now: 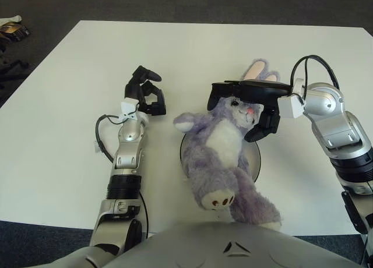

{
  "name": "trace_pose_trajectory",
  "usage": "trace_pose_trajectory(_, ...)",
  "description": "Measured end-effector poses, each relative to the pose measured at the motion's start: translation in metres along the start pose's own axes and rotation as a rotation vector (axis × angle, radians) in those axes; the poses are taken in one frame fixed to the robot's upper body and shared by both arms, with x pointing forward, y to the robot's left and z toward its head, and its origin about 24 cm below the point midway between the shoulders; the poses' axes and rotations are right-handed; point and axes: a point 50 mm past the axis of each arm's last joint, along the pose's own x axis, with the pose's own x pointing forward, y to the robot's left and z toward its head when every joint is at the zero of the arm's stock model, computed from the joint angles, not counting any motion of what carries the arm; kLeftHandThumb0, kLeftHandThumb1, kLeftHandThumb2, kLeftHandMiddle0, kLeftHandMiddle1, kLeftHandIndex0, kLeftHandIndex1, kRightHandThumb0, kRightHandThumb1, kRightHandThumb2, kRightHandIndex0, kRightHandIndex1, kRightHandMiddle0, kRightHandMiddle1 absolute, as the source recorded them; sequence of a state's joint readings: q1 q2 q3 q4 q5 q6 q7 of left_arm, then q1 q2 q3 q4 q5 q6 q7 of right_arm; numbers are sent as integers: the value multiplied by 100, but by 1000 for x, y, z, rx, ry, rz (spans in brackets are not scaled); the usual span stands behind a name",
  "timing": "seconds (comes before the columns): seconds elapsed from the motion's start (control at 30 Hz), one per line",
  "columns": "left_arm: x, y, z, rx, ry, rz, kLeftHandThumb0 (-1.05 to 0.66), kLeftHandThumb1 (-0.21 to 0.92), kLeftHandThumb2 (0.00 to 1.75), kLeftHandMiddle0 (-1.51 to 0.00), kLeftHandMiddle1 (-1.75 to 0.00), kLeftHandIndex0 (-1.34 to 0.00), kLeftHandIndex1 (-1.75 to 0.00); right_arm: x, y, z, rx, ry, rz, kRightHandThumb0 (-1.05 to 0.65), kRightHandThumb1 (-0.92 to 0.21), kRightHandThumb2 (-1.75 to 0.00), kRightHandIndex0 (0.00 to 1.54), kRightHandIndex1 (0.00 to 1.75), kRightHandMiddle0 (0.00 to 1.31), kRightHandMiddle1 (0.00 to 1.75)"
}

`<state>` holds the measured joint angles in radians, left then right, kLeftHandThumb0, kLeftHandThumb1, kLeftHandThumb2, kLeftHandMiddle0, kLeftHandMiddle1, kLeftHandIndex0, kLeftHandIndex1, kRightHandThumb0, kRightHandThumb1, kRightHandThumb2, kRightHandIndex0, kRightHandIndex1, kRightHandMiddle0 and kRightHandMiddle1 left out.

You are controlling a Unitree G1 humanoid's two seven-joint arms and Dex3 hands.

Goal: Put the doll into the plate.

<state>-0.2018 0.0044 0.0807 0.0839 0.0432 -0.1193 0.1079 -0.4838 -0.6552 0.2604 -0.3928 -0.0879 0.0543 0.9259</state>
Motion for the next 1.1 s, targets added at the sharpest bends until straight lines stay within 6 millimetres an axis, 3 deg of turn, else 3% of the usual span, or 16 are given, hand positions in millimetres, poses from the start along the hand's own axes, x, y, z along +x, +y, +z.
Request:
trace_pose_trajectory(0.37, 0, 0, 0, 1, 4, 0, -1, 7, 161, -78, -175, -59, -175, -5, -2, -1, -10, 42, 45, -8, -17, -128, 2, 59, 0, 101)
trace_pose_trajectory(0.67, 0, 0, -1, 6, 5, 0, -1, 5, 163, -79, -175, -60, -175, -15, -19, -2, -88, 108, 25, -29, -21, -116, 0, 50, 0, 103)
trace_pose_trajectory(0.83, 0, 0, -1, 8, 6, -1, -1, 7, 160, -77, -175, -58, -175, -16, -25, -5, -54, 144, 5, -35, -22, -111, 0, 54, 0, 105)
trace_pose_trajectory(0.97, 0, 0, -1, 11, 6, -3, -1, 6, 161, -78, -175, -59, -175, -17, -27, -9, 10, 166, -19, -30, -17, -114, 0, 62, 0, 105)
trace_pose_trajectory(1.1, 0, 1, -1, 12, 6, -4, -1, 5, 162, -79, -175, -60, -174, -21, -32, -15, 125, 197, -50, -13, -11, -124, 0, 58, 0, 104)
